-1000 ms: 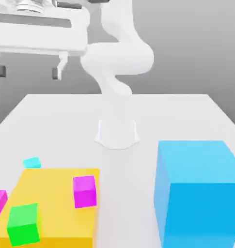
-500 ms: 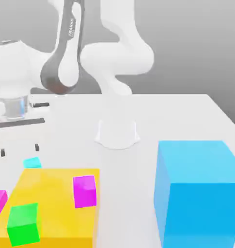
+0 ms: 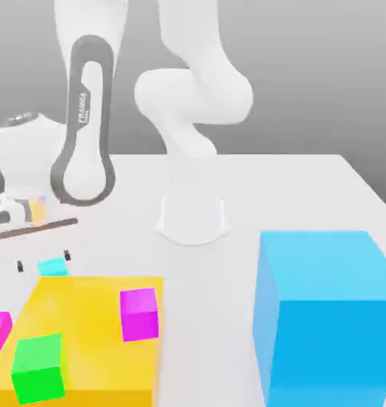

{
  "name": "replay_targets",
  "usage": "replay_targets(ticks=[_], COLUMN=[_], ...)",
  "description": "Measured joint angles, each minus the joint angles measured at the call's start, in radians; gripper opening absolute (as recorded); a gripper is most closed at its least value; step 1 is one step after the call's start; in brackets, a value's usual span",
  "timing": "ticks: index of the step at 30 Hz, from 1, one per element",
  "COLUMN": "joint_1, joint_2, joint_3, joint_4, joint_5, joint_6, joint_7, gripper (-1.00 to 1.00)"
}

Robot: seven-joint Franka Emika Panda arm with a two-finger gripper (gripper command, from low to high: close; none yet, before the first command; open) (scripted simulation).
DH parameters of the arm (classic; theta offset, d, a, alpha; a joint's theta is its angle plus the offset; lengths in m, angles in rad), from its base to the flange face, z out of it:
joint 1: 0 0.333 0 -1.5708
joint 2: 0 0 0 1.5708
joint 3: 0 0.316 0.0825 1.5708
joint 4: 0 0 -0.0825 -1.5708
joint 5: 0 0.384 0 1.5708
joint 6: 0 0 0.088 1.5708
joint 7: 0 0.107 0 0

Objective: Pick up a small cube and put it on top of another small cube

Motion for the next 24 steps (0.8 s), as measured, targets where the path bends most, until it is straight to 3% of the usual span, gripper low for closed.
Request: replay_targets(ticks=[3,4,10,12,17,24], joint_1=[-0.108,-0.132,-0.144,-0.112,0.032,0.161], joint_2=[0.051,0.063,0.07,0.053,-0.029,-0.16], joint_3=[0.132,0.162,0.178,0.137,-0.049,-0.258], joint_4=[0.014,0.018,0.02,0.015,-0.01,-0.053], joint_5=[0.099,0.125,0.14,0.107,-0.073,-0.406], joint_6=[0.036,0.045,0.047,0.035,-0.016,-0.085], joint_7=[-0.075,-0.093,-0.105,-0.081,0.054,0.301], gripper=[0.0,-1.0,-1.0,-1.0,-1.0,-1.0])
